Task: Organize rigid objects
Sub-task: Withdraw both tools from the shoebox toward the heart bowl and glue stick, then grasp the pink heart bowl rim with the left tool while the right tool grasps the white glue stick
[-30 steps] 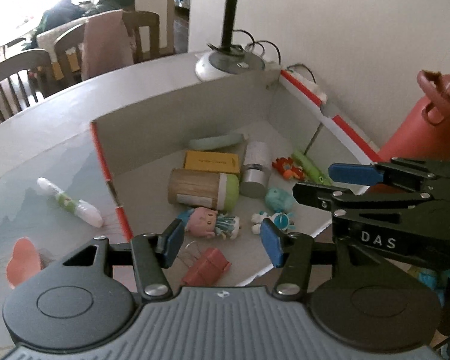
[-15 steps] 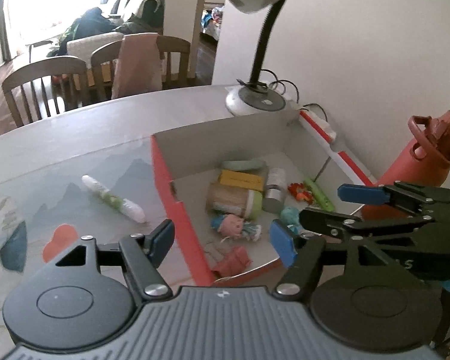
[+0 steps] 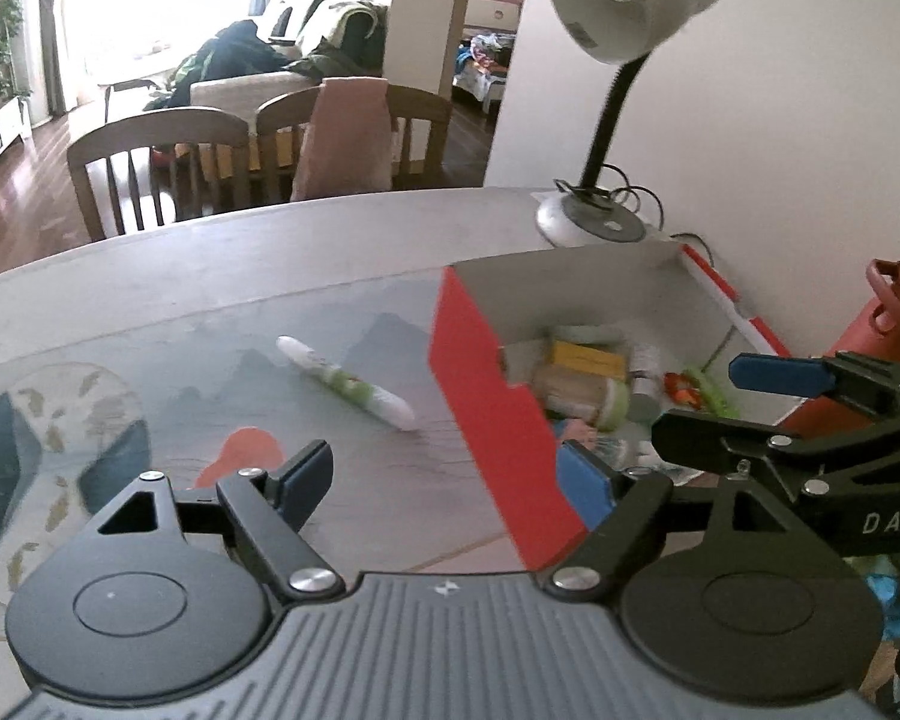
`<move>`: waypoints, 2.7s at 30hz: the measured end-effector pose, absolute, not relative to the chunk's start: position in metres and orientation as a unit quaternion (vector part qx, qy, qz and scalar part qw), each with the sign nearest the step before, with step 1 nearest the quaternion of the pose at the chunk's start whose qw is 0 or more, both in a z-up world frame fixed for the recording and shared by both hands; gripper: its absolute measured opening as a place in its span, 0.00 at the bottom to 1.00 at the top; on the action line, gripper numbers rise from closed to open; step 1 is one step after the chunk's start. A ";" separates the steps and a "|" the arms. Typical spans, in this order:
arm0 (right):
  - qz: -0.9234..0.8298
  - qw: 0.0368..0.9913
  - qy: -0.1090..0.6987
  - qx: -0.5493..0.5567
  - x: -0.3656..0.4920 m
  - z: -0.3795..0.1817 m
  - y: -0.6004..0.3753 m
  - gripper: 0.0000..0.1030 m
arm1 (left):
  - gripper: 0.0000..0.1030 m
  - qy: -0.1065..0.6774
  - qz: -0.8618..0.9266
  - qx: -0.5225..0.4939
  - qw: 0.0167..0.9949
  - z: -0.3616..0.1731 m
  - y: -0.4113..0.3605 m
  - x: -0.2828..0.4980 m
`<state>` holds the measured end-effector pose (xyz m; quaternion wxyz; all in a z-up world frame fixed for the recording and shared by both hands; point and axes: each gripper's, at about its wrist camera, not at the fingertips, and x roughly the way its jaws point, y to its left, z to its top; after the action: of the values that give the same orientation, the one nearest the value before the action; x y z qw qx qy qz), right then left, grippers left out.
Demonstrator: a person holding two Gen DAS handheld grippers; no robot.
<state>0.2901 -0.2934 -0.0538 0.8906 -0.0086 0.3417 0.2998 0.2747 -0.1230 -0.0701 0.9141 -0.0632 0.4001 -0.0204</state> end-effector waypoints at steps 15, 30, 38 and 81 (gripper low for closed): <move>0.306 0.881 0.359 -0.036 0.324 -0.054 -0.213 0.89 | 0.98 0.390 0.004 -0.082 0.917 -0.092 -0.055 0.272; 0.297 0.849 0.427 -0.092 0.385 -0.113 -0.131 0.84 | 0.98 0.408 0.043 -0.141 0.901 -0.163 -0.010 0.292; 0.286 0.835 0.454 -0.119 0.411 -0.145 -0.105 0.82 | 0.98 0.407 0.051 -0.124 0.904 -0.184 -0.008 0.301; 0.277 0.823 0.479 -0.125 0.408 -0.183 -0.101 0.15 | 0.69 0.401 0.037 -0.093 0.911 -0.216 -0.011 0.316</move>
<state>0.4075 -0.1005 -0.1833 0.8232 -0.1253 0.4794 0.2773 0.3160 -0.0112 -0.2156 0.9106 -0.0930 0.4011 0.0367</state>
